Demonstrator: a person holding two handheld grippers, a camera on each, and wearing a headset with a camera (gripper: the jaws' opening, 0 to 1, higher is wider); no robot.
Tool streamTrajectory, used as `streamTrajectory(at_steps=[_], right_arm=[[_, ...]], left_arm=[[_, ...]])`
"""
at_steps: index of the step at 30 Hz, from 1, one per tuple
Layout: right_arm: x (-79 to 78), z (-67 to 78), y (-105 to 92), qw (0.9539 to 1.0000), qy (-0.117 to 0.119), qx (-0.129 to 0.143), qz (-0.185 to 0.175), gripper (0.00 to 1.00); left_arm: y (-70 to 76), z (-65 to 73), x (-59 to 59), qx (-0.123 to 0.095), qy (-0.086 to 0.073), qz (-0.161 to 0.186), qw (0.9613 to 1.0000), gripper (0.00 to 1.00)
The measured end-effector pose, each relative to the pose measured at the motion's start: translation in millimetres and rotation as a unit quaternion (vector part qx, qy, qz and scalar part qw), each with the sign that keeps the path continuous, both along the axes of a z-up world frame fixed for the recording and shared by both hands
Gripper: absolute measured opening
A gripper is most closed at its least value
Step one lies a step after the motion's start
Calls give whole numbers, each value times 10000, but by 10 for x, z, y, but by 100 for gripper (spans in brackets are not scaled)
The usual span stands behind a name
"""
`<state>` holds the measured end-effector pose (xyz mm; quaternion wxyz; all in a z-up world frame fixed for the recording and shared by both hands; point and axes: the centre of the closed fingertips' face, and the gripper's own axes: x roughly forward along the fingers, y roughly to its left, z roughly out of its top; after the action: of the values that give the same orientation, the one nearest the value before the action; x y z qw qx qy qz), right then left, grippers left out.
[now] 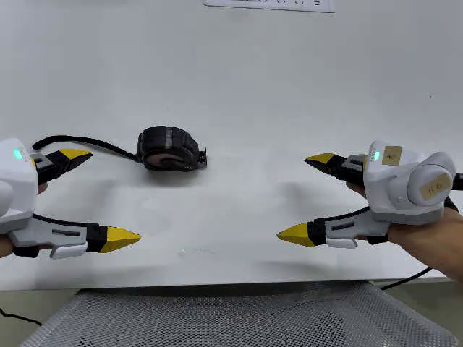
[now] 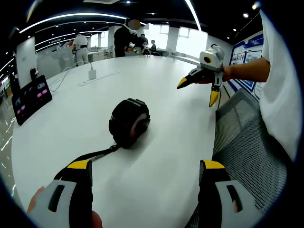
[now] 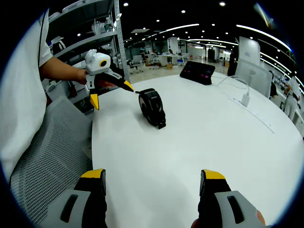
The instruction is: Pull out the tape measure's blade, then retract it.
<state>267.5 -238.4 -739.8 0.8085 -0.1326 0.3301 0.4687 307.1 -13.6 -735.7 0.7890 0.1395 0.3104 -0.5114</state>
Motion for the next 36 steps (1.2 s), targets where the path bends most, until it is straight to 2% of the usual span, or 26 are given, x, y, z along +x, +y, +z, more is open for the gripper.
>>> streamTrajectory(at_steps=[21,36], right_arm=[[9,-14,11,10000,-26,-17,5,82],[92,-11,24,9999,-117,16,27,82]], left_arm=[[-1,3,1,10,18,-23,10000,91],[-23,41,101,-124,-17,23,9999,94]])
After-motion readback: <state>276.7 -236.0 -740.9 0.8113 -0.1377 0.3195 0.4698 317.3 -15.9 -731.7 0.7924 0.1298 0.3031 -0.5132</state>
